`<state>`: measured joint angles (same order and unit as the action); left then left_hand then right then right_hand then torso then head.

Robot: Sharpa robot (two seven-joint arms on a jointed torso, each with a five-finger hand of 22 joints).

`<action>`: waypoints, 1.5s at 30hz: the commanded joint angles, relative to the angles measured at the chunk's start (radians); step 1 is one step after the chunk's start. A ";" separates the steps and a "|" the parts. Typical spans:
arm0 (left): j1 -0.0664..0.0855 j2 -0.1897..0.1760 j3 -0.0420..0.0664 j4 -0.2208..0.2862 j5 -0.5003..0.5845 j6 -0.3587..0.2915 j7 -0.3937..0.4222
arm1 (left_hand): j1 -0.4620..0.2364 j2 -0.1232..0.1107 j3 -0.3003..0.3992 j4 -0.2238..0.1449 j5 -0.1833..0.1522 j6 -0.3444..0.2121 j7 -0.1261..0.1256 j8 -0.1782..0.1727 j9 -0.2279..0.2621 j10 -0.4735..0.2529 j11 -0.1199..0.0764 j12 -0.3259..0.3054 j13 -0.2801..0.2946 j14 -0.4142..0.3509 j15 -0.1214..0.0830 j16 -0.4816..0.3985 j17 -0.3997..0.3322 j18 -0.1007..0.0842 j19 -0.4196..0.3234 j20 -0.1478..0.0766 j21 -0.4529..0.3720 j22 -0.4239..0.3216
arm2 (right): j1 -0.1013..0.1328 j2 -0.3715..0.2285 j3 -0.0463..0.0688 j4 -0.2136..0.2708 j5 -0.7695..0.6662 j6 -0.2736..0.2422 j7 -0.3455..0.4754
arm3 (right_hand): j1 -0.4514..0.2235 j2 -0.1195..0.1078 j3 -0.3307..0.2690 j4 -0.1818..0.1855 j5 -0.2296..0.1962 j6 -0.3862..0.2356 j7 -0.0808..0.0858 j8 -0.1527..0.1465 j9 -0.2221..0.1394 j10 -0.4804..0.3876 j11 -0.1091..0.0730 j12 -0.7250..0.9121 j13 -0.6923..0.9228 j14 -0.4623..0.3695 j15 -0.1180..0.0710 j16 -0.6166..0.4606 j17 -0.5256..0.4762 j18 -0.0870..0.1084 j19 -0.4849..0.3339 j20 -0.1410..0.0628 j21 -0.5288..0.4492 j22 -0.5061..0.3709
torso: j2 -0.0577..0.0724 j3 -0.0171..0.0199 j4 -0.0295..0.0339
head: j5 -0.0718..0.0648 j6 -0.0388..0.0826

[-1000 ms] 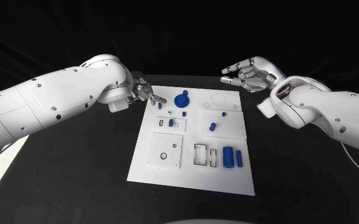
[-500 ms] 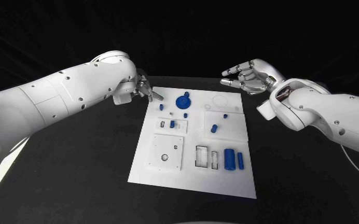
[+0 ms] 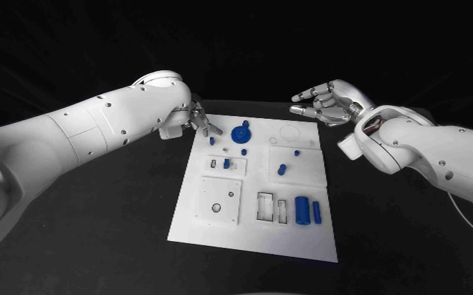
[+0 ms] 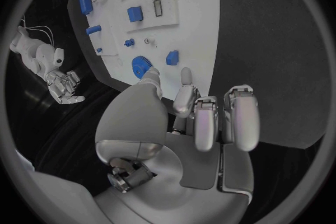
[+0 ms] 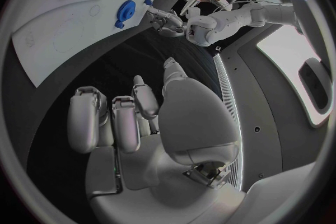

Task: Assemble the parts on the task board

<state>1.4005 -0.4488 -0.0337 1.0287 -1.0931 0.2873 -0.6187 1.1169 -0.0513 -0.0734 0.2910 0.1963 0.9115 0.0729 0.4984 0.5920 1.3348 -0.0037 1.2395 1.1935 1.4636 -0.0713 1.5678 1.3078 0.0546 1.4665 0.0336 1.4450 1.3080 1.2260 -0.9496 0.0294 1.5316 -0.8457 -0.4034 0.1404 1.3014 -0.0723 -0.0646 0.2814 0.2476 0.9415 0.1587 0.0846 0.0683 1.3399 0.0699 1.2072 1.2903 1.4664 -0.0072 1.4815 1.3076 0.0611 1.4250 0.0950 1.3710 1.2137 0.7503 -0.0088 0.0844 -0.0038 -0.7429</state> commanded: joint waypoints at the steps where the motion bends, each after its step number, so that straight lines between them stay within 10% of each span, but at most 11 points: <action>1: 0.000 0.006 -0.001 -0.003 0.002 0.025 0.023 | 0.002 0.009 -0.007 -0.001 -0.005 0.009 -0.003 -0.007 -0.004 0.008 0.001 0.006 0.002 0.107 0.005 0.003 0.263 -0.010 0.029 0.009 0.006 0.059 | -0.001 0.003 0.000 -0.001 -0.006 0.004 0.003 | -0.006 0.005 -0.006 -0.001 0.001 0.004 -0.003 0.005 0.001 -0.005 -0.001 -0.006 -0.001 0.073 -0.003 -0.005 0.136 0.013 -0.002 -0.004 -0.003 -0.001 | 0.000 0.0005 0.0003 | -0.001 -0.001; 45: -0.007 0.018 -0.005 -0.011 0.004 0.058 0.017 | 0.146 0.062 0.036 -0.031 -0.001 0.064 -0.023 0.004 -0.027 0.019 -0.017 0.014 0.007 0.107 -0.008 0.003 0.263 -0.011 0.029 -0.003 0.010 0.068 | -0.004 0.012 0.000 -0.008 -0.006 0.011 0.002 | -0.004 0.009 -0.007 -0.002 0.003 0.003 -0.003 0.005 0.001 -0.004 -0.001 -0.003 0.000 0.073 -0.003 -0.006 0.136 0.012 -0.001 -0.004 -0.003 -0.001 | 0.000 0.0002 0.0003 | 0.001 -0.004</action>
<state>1.3935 -0.4327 -0.0386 1.0159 -1.0919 0.3391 -0.6089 1.2549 0.0096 -0.0406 0.2592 0.1963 0.9685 0.0517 0.4976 0.5632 1.3490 -0.0179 1.2510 1.2018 1.4660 -0.0737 1.5678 1.3074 0.0545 1.4665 0.0336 1.4525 1.3077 1.2224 -0.9392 0.0295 1.5242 -0.8456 -0.4023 0.1404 1.3015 -0.0724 -0.0674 0.2785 0.2476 0.9415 0.1587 0.0846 0.0682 1.3399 0.0699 1.2071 1.2904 1.4664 -0.0072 1.4815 1.3073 0.0611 1.4250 0.0950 1.3710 1.2138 0.7498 -0.0085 0.0852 -0.0033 -0.7472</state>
